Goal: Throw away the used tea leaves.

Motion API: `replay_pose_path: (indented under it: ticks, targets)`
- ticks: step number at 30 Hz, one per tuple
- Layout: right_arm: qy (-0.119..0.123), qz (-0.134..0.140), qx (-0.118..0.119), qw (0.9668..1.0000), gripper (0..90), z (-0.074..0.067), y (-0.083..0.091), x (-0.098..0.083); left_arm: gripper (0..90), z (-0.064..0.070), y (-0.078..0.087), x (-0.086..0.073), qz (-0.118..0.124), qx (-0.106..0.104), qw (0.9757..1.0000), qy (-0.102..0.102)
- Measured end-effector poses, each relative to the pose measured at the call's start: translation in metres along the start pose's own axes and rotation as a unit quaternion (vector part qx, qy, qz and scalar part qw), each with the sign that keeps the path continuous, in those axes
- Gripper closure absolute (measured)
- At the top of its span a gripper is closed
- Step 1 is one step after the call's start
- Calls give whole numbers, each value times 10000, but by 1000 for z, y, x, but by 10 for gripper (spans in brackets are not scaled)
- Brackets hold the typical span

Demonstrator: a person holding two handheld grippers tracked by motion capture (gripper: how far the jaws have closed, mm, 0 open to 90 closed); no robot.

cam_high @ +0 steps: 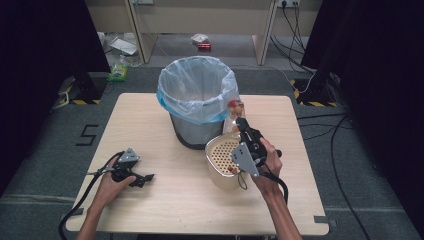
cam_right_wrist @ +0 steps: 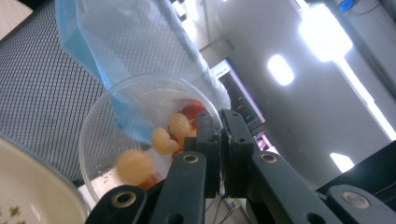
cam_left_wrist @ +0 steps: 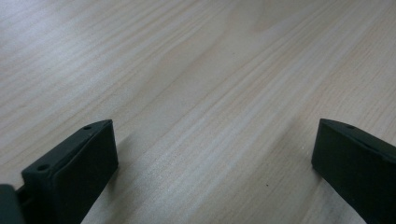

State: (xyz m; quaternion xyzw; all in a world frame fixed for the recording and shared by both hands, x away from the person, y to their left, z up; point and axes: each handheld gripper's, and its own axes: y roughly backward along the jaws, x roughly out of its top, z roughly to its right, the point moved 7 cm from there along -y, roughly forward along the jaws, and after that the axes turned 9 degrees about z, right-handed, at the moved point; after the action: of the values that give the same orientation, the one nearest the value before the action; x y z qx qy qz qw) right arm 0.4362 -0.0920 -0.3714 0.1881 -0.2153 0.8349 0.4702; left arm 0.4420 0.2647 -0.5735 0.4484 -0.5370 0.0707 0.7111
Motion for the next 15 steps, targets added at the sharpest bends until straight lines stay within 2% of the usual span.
replay_pose_path:
  ticks: [1, 3, 5, 6, 9, 10, 12, 14, 15]
  targets:
    - [-5, 12, -57, 10000, 876, -1, 0, 0, 0, 0, 0, 0, -1, -1, 10000, 0]
    - [216, 12, -72, 9997, 876, -7, -1, -1, 0, 0, 0, 0, 1, 0, 10000, -1]
    - [233, 131, -216, 9994, 877, -8, 1, 0, 0, 0, 0, 0, 1, 0, 10000, -1]
    - [369, 120, -221, 9990, 876, -11, 1, -2, 0, 0, 0, 0, 1, -1, 10000, -2]
    - [372, 164, -332, 9986, 877, -14, 4, -5, 0, 0, 0, 0, 0, 0, 10000, -2]
    - [557, 182, -313, 9978, 876, -15, 5, -5, 0, 0, 0, 0, 1, 0, 10000, -2]
    - [527, 285, -415, 9973, 877, -13, 8, -4, 0, 0, 0, 0, 1, 0, 10000, -2]
    - [666, 229, -301, 9971, 877, -16, 8, -6, 0, 0, 0, 0, 0, 0, 10000, -2]
    - [652, 226, -331, 9971, 877, -15, 9, -8, 0, 0, 0, 0, 0, 0, 10000, -3]
